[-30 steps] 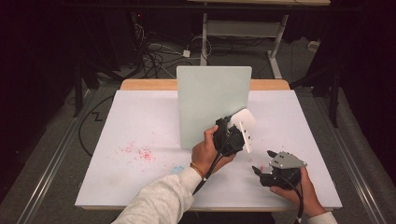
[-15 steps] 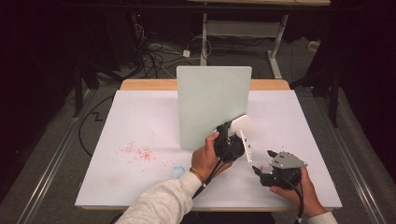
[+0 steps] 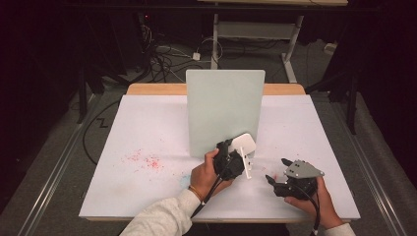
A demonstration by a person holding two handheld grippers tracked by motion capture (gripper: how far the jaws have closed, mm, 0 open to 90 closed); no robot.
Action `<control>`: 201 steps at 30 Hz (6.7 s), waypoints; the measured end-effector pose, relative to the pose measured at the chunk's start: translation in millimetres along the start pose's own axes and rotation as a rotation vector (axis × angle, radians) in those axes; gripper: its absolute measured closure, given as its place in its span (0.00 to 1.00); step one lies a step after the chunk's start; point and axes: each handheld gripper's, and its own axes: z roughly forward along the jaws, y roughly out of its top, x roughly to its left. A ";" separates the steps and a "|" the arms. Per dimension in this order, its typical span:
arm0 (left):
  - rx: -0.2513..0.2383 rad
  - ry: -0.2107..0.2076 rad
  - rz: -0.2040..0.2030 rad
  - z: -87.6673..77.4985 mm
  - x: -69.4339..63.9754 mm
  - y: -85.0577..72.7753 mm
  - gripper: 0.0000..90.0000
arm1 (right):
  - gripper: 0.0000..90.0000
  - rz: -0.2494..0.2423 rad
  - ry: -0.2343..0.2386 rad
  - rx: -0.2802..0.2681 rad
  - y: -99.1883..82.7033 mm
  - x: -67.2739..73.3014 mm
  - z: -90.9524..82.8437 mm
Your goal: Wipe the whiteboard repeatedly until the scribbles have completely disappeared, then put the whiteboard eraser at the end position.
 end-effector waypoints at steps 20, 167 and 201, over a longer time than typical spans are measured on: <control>-0.067 0.069 -0.065 -3.5 29.8 57.2 0.32 | 0.27 -0.005 0.007 0.006 0.1 2.2 0.2; 0.024 -0.743 0.202 -54.3 35.7 -52.0 0.32 | 0.27 -0.012 0.004 0.014 -2.6 5.3 -6.2; -0.182 -0.510 0.002 -80.5 69.8 -60.7 0.25 | 0.27 -0.003 -0.012 -0.018 -0.1 1.9 -13.9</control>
